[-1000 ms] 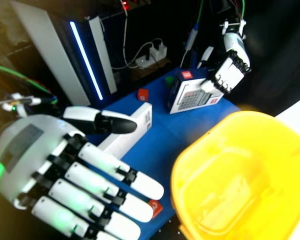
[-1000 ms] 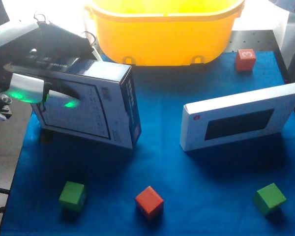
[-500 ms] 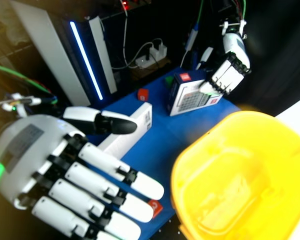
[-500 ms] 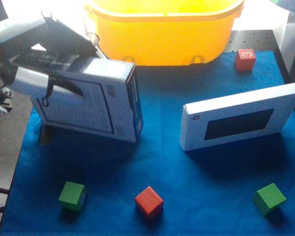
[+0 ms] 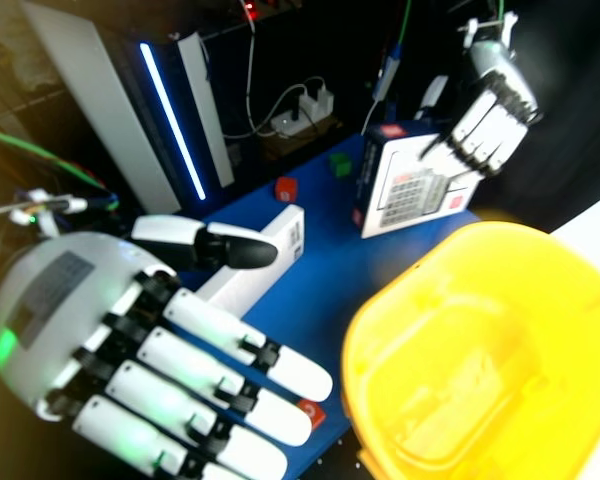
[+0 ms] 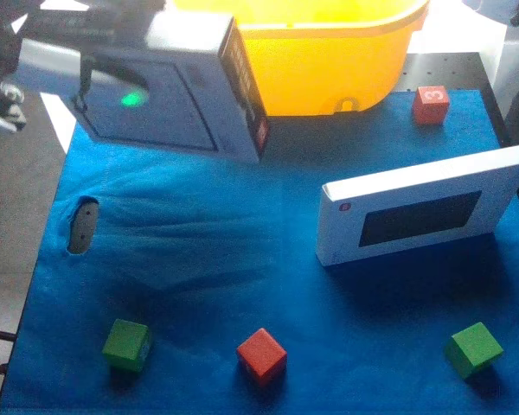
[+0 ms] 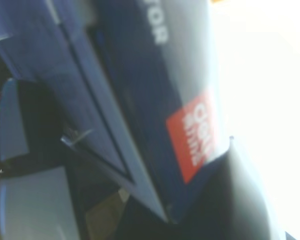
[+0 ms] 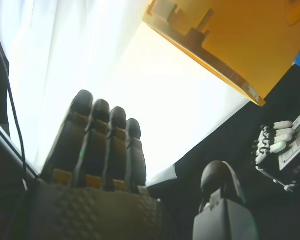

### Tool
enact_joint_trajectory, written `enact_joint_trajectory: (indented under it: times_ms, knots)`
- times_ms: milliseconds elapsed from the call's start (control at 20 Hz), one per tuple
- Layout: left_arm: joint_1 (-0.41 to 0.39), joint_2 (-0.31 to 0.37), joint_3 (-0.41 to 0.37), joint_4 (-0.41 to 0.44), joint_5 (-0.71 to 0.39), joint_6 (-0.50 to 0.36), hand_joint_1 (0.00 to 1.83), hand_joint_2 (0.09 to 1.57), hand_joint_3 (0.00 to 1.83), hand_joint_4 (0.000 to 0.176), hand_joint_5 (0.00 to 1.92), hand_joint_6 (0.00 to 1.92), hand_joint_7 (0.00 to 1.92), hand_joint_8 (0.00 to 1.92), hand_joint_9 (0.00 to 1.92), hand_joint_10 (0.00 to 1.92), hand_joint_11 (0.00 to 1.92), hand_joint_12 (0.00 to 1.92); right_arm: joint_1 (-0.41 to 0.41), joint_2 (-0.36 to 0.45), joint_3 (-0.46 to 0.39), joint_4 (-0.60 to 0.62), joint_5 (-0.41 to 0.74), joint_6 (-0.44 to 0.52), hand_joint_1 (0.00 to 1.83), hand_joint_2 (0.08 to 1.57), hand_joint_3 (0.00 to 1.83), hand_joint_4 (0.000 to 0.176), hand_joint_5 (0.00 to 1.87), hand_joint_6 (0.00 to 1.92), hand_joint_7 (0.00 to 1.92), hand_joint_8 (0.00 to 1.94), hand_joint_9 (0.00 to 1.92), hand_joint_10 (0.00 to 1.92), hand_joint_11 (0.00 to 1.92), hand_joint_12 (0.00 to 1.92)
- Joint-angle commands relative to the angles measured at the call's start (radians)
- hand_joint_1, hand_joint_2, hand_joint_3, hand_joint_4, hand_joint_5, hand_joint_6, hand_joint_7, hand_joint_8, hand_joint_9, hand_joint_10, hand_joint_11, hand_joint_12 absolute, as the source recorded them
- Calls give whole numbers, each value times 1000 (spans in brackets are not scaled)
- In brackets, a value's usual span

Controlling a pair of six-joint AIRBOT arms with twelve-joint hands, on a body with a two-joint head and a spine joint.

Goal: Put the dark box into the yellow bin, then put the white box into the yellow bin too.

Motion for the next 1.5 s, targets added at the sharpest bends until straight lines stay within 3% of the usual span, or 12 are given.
enact_joint_trajectory:
  times_ms: [0,100,200,400,750,1050,1150,1250,1300,1350,1400,1450]
  knots:
    - [-22,1,9,-53,-96,-9,1400,1020,0,0,1161,683,1246,335,1122,909,967,1029,17,-1,9,-8,125,3,194,1031,1,0,283,0,347,1,322,1,310,53]
    - [-60,-1,17,-42,-83,-9,1404,1006,3,0,1171,663,1314,232,1151,847,1003,981,17,-3,9,-8,125,3,194,1039,5,0,283,0,349,2,325,2,314,55]
    - [-93,-1,25,-40,-77,-9,1399,1019,0,0,1167,671,1267,399,1064,912,751,1005,17,-5,10,-10,125,3,187,1028,0,0,273,0,354,3,334,5,319,57]
    - [-192,2,35,16,-35,-9,1397,1032,0,0,1134,710,1172,523,1085,955,948,1047,17,-5,12,-10,124,3,184,1023,0,0,266,0,359,4,338,5,314,56]
    - [-318,12,48,99,27,-11,1388,1065,0,0,1064,831,1080,713,993,1080,853,1187,17,-14,14,-12,124,3,142,1023,0,0,244,2,345,4,369,9,319,64]
    - [-341,2,84,60,45,25,1397,1035,0,0,1134,692,1190,574,1030,994,722,1033,17,-41,18,-20,124,4,155,1013,0,0,298,15,410,18,399,14,349,80]
    - [-341,-13,102,38,41,38,1407,997,1,0,1189,610,1308,266,1200,763,1034,785,17,-55,22,-25,124,4,175,984,0,0,288,2,405,5,379,2,326,69]
    - [-341,-37,122,36,39,38,1405,1008,0,0,1131,716,1285,283,1221,733,1079,715,17,-74,27,-34,124,4,174,975,0,0,285,2,410,6,375,1,315,64]
    - [-341,-49,130,36,39,38,1290,1002,0,0,1373,149,1210,746,1234,562,883,1262,17,-81,30,-39,124,7,178,969,0,0,294,5,415,6,384,4,320,66]
    - [-341,-65,140,36,40,38,1287,1007,0,0,1418,47,1161,858,1168,715,798,1434,17,-93,36,-48,124,20,190,973,0,0,296,4,404,1,368,0,304,59]
    - [-341,-72,144,36,43,38,1384,993,0,0,1405,24,1232,587,1178,902,900,1227,17,-102,43,-56,124,35,193,969,0,0,308,8,418,6,377,5,318,65]
    - [-341,-75,147,36,44,38,1384,993,0,0,1405,24,1232,587,1178,902,900,1227,19,-111,48,-63,125,47,193,969,0,0,308,8,418,6,377,5,318,65]
